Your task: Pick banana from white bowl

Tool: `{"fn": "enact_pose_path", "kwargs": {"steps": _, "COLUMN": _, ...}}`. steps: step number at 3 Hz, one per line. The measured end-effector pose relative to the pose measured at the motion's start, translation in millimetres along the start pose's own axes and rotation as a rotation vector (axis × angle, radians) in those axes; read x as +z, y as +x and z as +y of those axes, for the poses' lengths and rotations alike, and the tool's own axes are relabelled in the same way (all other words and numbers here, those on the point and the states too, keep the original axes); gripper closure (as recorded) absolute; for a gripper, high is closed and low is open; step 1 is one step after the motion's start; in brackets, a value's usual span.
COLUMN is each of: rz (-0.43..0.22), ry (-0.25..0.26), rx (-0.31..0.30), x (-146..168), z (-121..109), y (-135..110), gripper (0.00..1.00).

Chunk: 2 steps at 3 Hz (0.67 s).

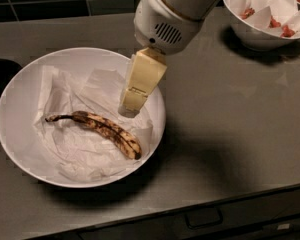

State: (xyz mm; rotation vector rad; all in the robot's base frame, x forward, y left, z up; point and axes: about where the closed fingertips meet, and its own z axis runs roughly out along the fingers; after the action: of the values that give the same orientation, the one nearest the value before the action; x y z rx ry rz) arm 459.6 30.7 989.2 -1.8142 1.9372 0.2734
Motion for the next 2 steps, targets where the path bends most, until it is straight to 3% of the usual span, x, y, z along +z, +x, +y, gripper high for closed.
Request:
{"fn": "enact_pose_path", "kwargs": {"steps": 1, "rz": -0.002, "ry": -0.026, "rx": 0.050, "x": 26.8, "z": 0.1, "y": 5.8, "gripper": 0.00}}
{"fn": "enact_pose_path", "kwargs": {"steps": 2, "rz": -0.002, "ry": -0.026, "rx": 0.050, "x": 26.8, "z": 0.2, "y": 5.8, "gripper": 0.00}}
